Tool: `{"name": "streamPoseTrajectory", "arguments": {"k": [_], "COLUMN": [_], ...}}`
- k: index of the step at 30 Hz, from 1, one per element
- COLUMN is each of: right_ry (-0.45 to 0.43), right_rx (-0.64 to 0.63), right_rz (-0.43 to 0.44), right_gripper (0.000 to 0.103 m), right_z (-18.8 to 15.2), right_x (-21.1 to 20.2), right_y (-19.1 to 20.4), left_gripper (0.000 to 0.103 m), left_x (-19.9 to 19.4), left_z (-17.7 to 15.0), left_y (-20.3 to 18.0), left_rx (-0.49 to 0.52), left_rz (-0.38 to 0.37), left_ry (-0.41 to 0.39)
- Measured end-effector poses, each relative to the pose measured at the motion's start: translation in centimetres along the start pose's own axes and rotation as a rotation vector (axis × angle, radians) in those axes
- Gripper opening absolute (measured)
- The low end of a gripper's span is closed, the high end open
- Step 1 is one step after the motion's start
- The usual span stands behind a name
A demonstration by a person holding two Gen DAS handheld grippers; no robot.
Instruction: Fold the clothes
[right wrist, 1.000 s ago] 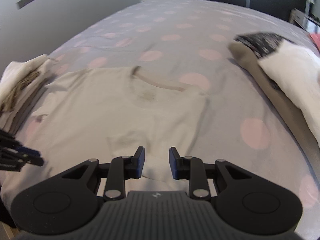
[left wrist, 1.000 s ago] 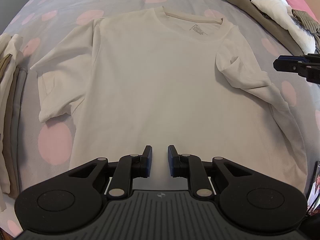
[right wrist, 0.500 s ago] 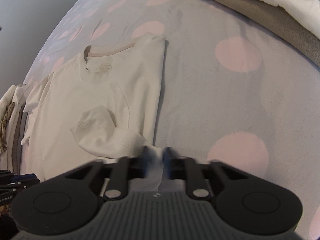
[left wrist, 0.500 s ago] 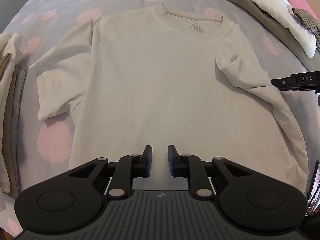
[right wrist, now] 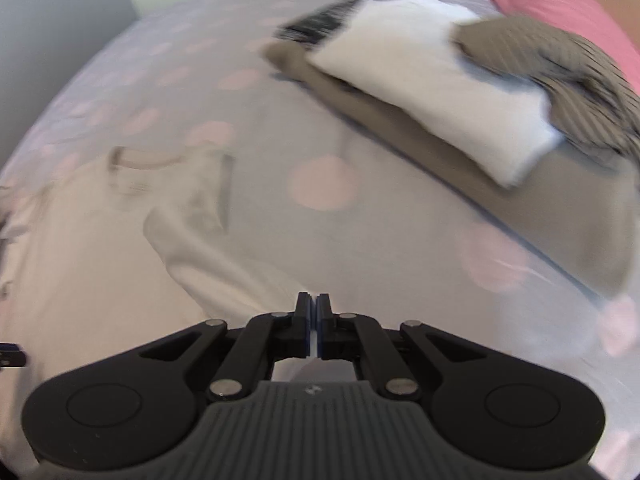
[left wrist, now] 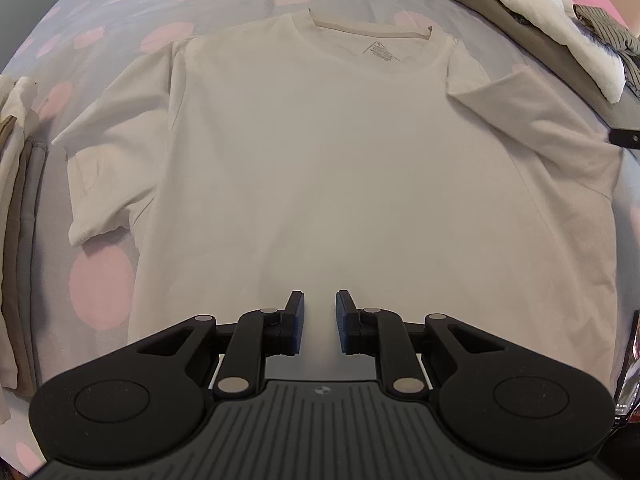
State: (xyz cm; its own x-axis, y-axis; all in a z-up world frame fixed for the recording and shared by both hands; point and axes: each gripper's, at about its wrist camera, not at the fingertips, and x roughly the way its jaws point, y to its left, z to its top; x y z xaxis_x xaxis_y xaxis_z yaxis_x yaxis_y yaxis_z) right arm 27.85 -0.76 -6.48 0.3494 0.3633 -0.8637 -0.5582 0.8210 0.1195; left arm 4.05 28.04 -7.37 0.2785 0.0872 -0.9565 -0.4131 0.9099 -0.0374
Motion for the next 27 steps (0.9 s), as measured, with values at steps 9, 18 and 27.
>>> {"name": "streamPoseTrajectory", "arguments": {"k": [9,18,27], "right_ry": [0.119,-0.021,-0.031], "right_rx": [-0.007,0.162,0.226], "right_rz": [-0.097,-0.021,0.0], "right_gripper": [0.009,0.019,0.038], "right_z": [-2.2,1.2,4.2], "right_x": [2.2,2.2,6.9], "right_y": [-2.2,-2.9,-2.1], "left_gripper": [0.015,0.015,0.015], "left_x": [0.4,0.8,1.7], "left_z": [0.1,0.4,1.1], "left_y": [0.6,1.6,1.8], "left_rx": [-0.018,-0.042,-0.028], "left_rz": [0.047,0.066,0.074], "left_ry": [-0.006,-0.01,0.011]}}
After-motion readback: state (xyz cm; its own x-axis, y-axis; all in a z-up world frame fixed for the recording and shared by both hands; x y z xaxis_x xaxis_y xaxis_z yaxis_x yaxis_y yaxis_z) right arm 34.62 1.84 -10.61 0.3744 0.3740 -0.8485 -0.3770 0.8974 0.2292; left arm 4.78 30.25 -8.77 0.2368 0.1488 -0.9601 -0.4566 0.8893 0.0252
